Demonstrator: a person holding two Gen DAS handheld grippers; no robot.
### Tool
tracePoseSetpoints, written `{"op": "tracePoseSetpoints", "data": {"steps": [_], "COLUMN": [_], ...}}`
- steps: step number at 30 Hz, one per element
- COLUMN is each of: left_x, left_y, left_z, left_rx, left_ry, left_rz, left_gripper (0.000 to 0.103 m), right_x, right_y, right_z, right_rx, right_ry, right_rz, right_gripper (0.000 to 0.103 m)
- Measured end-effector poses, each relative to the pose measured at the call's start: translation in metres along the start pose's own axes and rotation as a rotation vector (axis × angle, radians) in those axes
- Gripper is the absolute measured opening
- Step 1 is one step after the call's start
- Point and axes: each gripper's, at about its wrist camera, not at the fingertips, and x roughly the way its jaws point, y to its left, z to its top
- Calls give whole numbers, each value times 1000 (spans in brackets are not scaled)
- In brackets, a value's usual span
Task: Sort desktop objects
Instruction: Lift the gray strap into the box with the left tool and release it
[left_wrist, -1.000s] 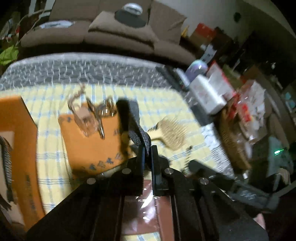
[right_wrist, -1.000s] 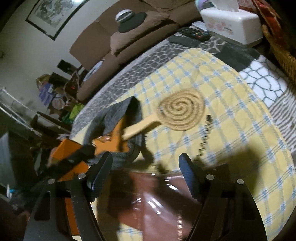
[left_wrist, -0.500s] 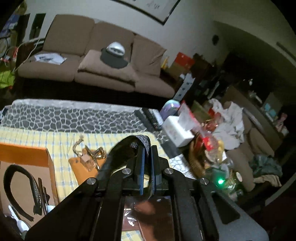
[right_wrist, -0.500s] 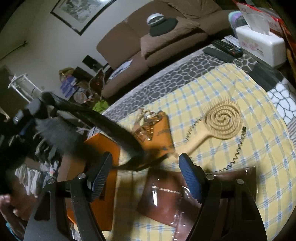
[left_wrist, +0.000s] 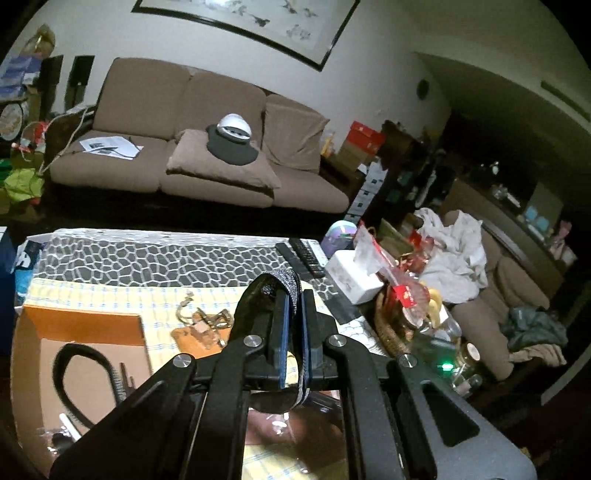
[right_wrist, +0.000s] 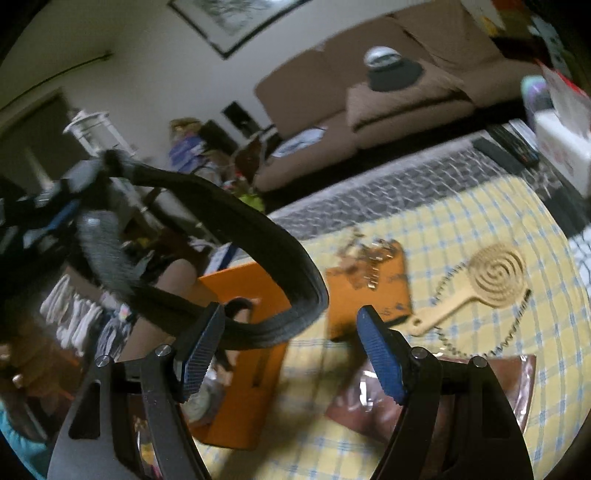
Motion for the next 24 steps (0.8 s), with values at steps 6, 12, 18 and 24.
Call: {"op": "tracePoseSetpoints", "data": {"steps": [6,12,18,24], "left_x": [-23,-42,-65,-71], "left_y": [21,53,95,144], "left_z": [-10,-21,-29,-44], "left_rx": [-20,-57,-89,-132], "left_ry": [0,4,-5,11], "left_rz": [20,59,135,193], "left_gripper": [6,6,6,6], "right_x": [5,53,100,141], "right_y": [68,113,131,142], "right_z": [-9,-23,-34,-47], "right_rx": [-168,-216,-190,-196], "right_ry": [26,87,112,152], "right_rz": [130,158,177,162], "right_gripper": [80,61,25,22]}}
